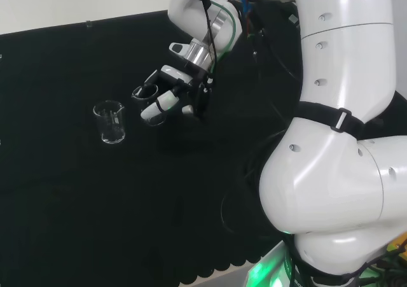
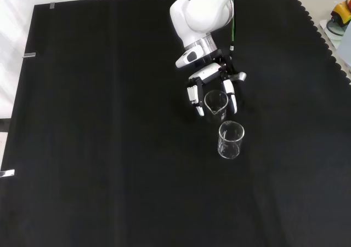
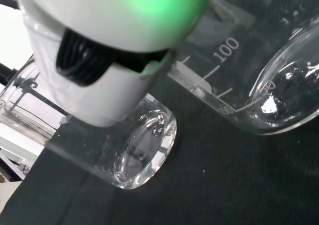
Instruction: Place the beaker back on the table.
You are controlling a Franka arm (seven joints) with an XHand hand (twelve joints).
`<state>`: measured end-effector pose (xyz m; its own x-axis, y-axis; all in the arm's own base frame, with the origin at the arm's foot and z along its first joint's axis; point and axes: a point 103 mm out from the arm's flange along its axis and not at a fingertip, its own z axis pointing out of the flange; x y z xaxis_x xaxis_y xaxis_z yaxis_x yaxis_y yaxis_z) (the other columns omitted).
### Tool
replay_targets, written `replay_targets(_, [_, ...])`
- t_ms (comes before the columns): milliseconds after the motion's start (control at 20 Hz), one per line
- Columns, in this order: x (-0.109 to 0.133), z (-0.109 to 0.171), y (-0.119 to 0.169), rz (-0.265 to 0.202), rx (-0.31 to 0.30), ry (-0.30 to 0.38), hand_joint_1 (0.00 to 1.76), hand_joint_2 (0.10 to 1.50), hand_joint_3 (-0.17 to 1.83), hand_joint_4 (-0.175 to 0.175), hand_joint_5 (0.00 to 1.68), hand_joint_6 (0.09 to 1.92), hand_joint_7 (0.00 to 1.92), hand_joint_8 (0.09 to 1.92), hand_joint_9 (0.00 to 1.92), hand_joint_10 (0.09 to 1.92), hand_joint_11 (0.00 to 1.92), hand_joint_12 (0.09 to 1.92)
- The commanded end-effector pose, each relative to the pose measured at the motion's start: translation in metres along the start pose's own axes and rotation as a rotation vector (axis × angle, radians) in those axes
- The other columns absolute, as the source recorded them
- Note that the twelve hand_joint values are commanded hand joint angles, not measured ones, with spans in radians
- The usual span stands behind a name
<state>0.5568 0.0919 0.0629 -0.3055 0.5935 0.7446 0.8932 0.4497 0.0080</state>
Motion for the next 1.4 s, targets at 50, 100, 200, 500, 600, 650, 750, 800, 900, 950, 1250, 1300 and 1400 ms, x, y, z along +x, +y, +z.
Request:
replay_targets(50, [-0.002,0.002,-0.001,0.006,0.002,-0.011,1.43,0.63,0.57,-0.175,1.46,0.23,1.52,0.32,1.54,0.09,1.25,0.69])
replay_targets(100, [-0.003,0.002,-0.002,0.008,0.002,-0.013,1.43,0.63,0.57,-0.175,1.46,0.23,1.52,0.32,1.54,0.09,1.25,0.69])
replay_targets(200, [-0.004,0.005,-0.002,0.011,0.005,-0.017,1.43,0.63,0.57,-0.175,1.46,0.24,1.52,0.32,1.54,0.09,1.25,0.69])
replay_targets(500, [-0.005,0.009,-0.003,0.014,0.013,-0.046,1.43,0.64,0.55,-0.175,1.45,0.24,1.53,0.31,1.53,0.09,1.24,0.69])
replay_targets(600, [-0.004,0.009,-0.003,0.013,0.015,-0.058,1.43,0.64,0.54,-0.175,1.45,0.25,1.53,0.29,1.53,0.09,1.23,0.70])
replay_targets(650, [-0.004,0.008,-0.003,0.013,0.017,-0.064,1.43,0.64,0.54,-0.175,1.45,0.25,1.54,0.28,1.53,0.09,1.23,0.70])
replay_targets(750, [-0.005,0.007,-0.004,0.016,0.016,-0.068,1.43,0.65,0.53,-0.175,1.44,0.25,1.55,0.26,1.52,0.09,1.22,0.70])
replay_targets(800, [-0.005,0.009,-0.003,0.017,0.016,-0.069,1.43,0.65,0.52,-0.175,1.44,0.25,1.55,0.25,1.52,0.09,1.22,0.70])
replay_targets(900, [-0.004,0.011,-0.001,0.019,0.017,-0.074,1.43,0.66,0.52,-0.175,1.44,0.25,1.56,0.24,1.52,0.09,1.22,0.70])
replay_targets(950, [-0.004,0.012,-0.001,0.018,0.020,-0.074,1.43,0.66,0.52,-0.175,1.44,0.25,1.56,0.23,1.52,0.09,1.22,0.70])
replay_targets(1250, [-0.008,0.005,-0.009,0.008,0.048,-0.063,1.33,0.78,0.36,-0.175,1.35,0.38,1.44,0.28,1.56,0.09,1.22,0.73])
replay_targets(1300, [-0.008,0.005,-0.010,0.008,0.051,-0.066,1.36,0.71,0.46,-0.148,1.26,0.46,1.46,0.28,1.54,0.09,1.21,0.75])
replay_targets(1400, [-0.008,0.005,-0.011,0.006,0.055,-0.076,1.41,0.58,0.66,-0.092,1.09,0.65,1.49,0.29,1.51,0.09,1.16,0.80])
